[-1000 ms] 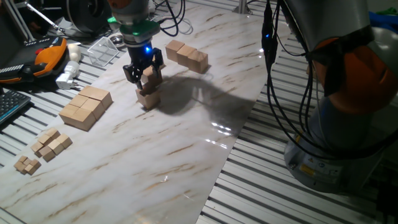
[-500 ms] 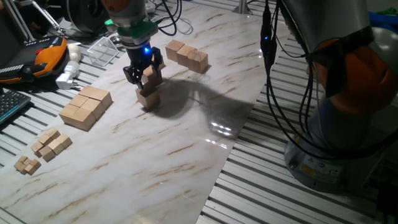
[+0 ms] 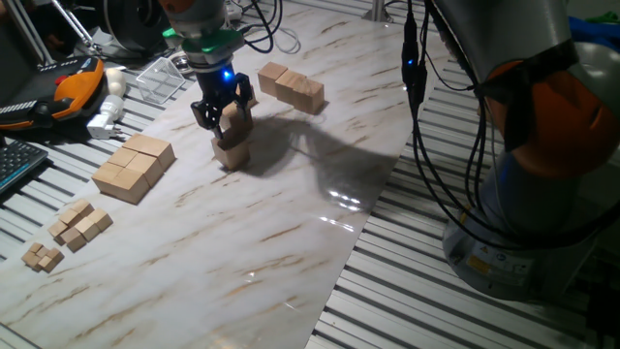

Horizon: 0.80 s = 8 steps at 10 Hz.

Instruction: Stack the blocks into a pyramid shape

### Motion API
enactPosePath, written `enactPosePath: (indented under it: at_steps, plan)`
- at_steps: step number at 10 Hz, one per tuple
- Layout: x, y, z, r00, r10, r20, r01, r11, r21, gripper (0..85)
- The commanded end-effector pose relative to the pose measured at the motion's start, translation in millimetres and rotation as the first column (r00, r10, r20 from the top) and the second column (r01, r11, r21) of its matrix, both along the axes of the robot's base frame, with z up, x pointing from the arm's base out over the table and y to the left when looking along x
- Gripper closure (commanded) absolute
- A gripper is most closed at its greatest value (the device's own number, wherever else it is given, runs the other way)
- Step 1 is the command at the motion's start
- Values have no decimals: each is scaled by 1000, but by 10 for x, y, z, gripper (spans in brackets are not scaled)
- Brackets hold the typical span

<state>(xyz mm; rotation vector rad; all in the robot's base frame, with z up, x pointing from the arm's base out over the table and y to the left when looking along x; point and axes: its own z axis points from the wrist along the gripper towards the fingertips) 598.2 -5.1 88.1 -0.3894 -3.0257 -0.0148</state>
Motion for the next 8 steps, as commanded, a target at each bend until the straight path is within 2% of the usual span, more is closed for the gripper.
enactPosePath:
  at_steps: [1, 4, 5, 6, 8]
  plan:
    - [6, 18, 0, 1000, -6, 2, 6, 1000, -1, 170]
    - [65, 138, -41, 1000, -26, 13, 26, 1000, 6, 170]
    - [71, 136, -63, 1000, -23, 14, 23, 1000, -5, 170]
    - [66, 151, -116, 1000, -23, 17, 23, 1000, 0, 170]
    - [62, 204, -160, 999, -36, 29, 36, 999, -8, 170]
